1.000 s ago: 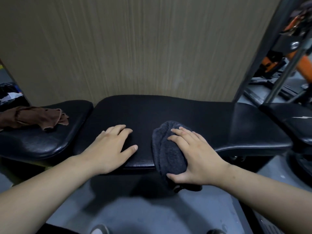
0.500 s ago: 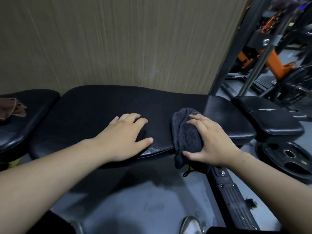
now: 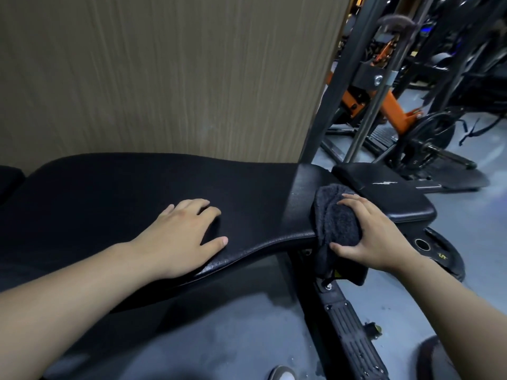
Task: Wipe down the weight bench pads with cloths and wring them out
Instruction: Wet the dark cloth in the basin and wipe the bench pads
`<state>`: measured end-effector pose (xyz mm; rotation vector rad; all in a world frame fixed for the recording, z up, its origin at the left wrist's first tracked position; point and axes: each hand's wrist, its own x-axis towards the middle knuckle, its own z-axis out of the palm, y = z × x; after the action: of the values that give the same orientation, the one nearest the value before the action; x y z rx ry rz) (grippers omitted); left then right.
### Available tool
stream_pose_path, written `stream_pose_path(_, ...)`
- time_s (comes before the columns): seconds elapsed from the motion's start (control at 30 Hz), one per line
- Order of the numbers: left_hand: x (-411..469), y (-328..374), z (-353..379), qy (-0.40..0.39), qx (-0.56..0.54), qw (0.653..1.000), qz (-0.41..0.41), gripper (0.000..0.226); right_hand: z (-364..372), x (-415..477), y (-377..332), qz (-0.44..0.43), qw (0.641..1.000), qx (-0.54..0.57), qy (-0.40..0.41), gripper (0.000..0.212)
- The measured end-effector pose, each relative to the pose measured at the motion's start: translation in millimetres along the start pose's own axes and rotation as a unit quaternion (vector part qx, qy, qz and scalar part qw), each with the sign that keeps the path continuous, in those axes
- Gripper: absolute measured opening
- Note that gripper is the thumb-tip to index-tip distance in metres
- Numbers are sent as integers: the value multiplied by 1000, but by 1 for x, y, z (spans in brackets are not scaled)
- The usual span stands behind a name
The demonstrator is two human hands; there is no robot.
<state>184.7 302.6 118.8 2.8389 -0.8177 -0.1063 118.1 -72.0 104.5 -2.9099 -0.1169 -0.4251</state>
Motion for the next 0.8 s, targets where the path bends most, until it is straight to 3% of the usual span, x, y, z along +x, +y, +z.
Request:
stream_pose_path(0.13,7,-5,-1,-1,-3,1000,-7,64,-9,-6,19,48,998,35,-1,86)
stream_pose_path(0.33,14,-10,-5,4,-1,1000,-14,62,-16,-1,25,50,996,67,-7,80)
stream_pose_path(0.63,7,-29,-11,11,7,999,-37,61,-24,36,9,137,974,157,83,51)
stream_pose_path(0.8,-7,-52,-20,17,6,997,-69,61,-22,70,-33,110,974,189,61,46)
